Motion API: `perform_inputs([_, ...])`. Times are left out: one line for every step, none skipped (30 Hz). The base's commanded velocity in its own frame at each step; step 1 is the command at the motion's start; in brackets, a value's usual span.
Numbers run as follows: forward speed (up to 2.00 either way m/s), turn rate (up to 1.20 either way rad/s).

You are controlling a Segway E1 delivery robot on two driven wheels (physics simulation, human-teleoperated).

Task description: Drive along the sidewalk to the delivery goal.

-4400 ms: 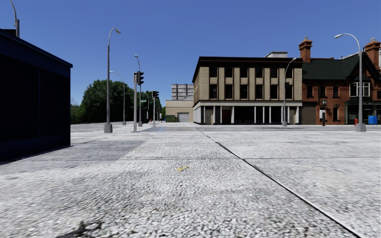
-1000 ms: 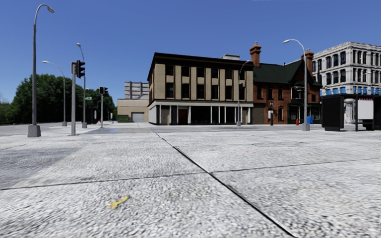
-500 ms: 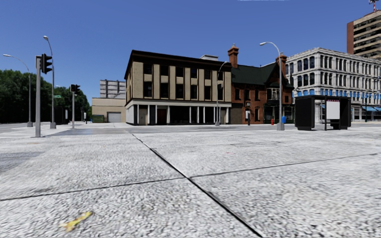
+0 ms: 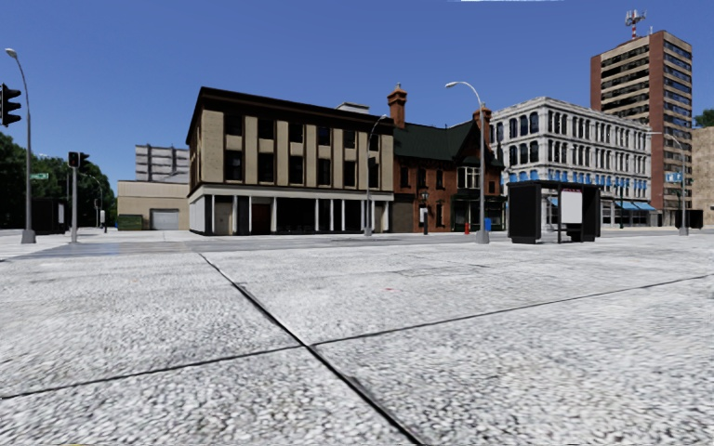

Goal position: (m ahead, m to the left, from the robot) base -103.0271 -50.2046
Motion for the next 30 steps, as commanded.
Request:
perform_inputs([0.49, -0.37])
perform_inputs([0.49, -0.37])
perform_inputs([0.49, -0.37])
perform_inputs([0.49, -0.37])
perform_inputs([0.49, -0.37])
perform_inputs([0.49, -0.37])
perform_inputs([0.49, -0.37])
perform_inputs([0.49, -0.37])
perform_inputs([0.49, -0.37])
perform_inputs([0.49, -0.37])
perform_inputs([0.49, -0.37])
perform_inputs([0.49, -0.37])
perform_inputs([0.49, -0.37])
perform_inputs([0.49, -0.37])
perform_inputs([0.49, -0.37])
perform_inputs([0.49, -0.37])
perform_inputs([0.49, -0.37])
perform_inputs([0.49, -0.37])
perform_inputs([0.49, -0.37])
perform_inputs([0.49, -0.37])
perform_inputs([0.49, -0.37])
perform_inputs([0.5, -0.37])
perform_inputs([0.5, -0.37])
perform_inputs([0.5, -0.37])
perform_inputs([0.54, -0.37])
perform_inputs([0.64, -0.37])
perform_inputs([0.64, -0.37])
perform_inputs([0.68, -0.37])
perform_inputs([0.68, -0.37])
perform_inputs([0.68, -0.37])
